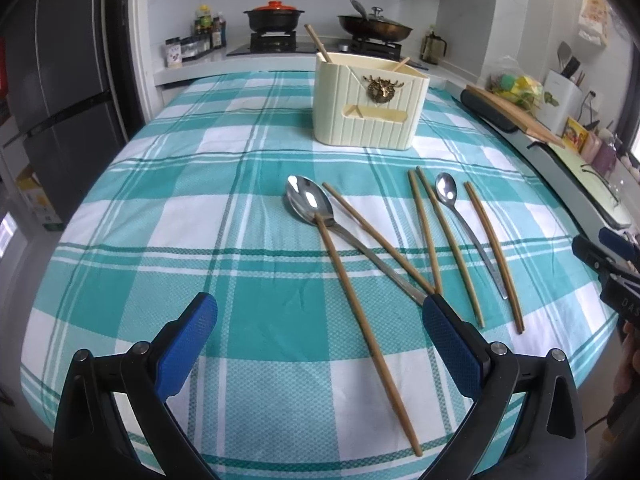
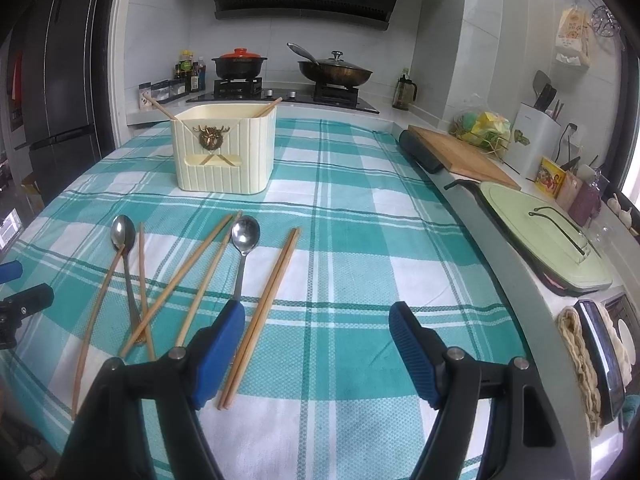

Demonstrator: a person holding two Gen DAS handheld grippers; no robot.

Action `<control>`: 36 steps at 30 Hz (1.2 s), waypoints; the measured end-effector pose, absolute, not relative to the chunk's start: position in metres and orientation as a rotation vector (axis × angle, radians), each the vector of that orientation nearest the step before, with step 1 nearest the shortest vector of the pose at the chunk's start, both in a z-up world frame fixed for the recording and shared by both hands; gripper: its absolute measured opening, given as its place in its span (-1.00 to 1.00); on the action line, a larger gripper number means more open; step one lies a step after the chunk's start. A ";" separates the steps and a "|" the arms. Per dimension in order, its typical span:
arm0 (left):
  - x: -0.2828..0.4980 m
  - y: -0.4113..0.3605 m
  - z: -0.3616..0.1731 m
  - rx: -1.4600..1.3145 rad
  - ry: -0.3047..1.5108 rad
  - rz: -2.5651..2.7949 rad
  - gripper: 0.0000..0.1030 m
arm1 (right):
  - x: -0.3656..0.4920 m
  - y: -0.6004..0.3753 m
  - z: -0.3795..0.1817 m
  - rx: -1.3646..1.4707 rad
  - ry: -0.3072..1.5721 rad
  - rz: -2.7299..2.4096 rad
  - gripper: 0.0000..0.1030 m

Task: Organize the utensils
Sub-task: 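Move the right tool back to the chopsticks and close on one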

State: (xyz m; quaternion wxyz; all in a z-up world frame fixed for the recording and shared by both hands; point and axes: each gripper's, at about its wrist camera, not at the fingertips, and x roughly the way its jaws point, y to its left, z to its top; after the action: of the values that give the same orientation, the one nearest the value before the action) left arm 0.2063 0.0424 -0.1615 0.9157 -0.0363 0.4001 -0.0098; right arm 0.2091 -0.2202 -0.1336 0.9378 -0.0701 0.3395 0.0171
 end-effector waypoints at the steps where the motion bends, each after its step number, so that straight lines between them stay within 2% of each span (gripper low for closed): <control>1: 0.207 0.043 -0.163 -0.074 0.831 -0.009 0.99 | 0.209 -0.221 -0.134 -0.141 0.694 0.035 0.48; 12: 0.217 0.055 -0.192 -0.136 0.910 0.066 0.98 | 0.210 -0.251 -0.163 -0.003 0.742 0.048 0.48; 19: 0.245 0.036 -0.203 -0.039 0.897 0.101 0.98 | 0.230 -0.261 -0.179 0.112 0.797 0.089 0.47; 21: 0.252 0.032 -0.206 -0.004 0.892 0.118 0.98 | 0.240 -0.258 -0.182 0.116 0.812 0.106 0.37; 23: 0.256 0.028 -0.208 0.031 0.883 0.132 0.98 | 0.251 -0.253 -0.188 0.114 0.845 0.124 0.06; 26: 0.260 0.026 -0.212 0.066 0.886 0.149 0.98 | 0.268 -0.247 -0.199 0.139 0.898 0.151 -0.17; 29: 0.261 0.029 -0.214 0.064 0.891 0.159 0.98 | 0.278 -0.240 -0.206 0.152 0.922 0.162 -0.28; 36: 0.266 0.033 -0.221 0.050 0.930 0.175 0.99 | 0.290 -0.224 -0.210 0.106 0.945 0.176 -0.33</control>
State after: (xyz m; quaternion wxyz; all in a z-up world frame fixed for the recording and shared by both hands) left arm 0.2659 0.0329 -0.2211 0.8898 0.0239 0.4479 0.0845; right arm 0.2896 -0.2245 -0.2102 0.8854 0.0507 0.4543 0.0846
